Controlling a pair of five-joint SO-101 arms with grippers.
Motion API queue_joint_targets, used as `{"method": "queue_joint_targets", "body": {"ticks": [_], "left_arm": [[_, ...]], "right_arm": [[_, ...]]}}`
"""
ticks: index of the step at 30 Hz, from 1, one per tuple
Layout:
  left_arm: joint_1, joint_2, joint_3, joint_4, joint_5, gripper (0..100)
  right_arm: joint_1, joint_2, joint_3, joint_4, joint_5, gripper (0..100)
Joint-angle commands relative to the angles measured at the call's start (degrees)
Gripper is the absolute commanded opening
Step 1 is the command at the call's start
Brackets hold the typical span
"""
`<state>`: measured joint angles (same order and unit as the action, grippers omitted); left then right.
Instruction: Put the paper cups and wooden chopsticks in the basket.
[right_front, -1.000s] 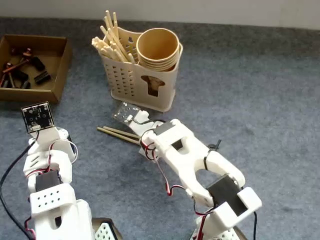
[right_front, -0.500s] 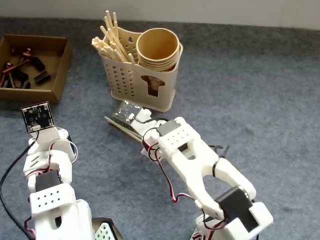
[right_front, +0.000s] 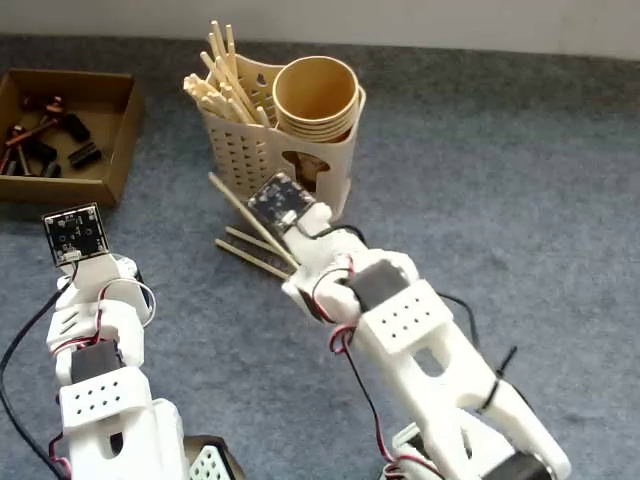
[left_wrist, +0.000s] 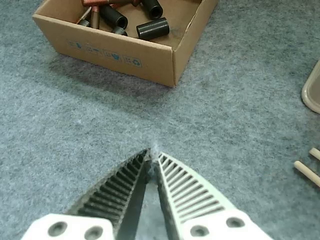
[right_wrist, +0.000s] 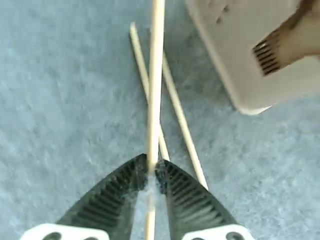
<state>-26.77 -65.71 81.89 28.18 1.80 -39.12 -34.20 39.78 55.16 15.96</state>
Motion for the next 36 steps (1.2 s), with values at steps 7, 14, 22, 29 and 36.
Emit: {"method": "queue_joint_targets", "body": {"ticks": [7,14,22,29,36], "left_arm": [[0.75,-0.84,-0.22,-1.14,0.18,1],[0.75,-0.84,-0.22,-1.14,0.18,1],[0.75,-0.84,-0.22,-1.14,0.18,1],[0.66,-0.84,-0.22,-1.14,0.18,1],[0.66,-0.84,-0.22,-1.14,0.18,1]], "right_arm": [[-0.04,-11.65,-0.04,-7.16,-10.46,0.6],[-0.13,-12.09,-0.31,-12.0,-10.9,0.6],[-0.13,-11.65,-0.04,-31.96,-10.73,0.6],[-0.13,-11.47,0.04,-46.37,-10.73,0.6],[0.13,-9.89,-0.13,-57.27,-10.73,0.6]]}}
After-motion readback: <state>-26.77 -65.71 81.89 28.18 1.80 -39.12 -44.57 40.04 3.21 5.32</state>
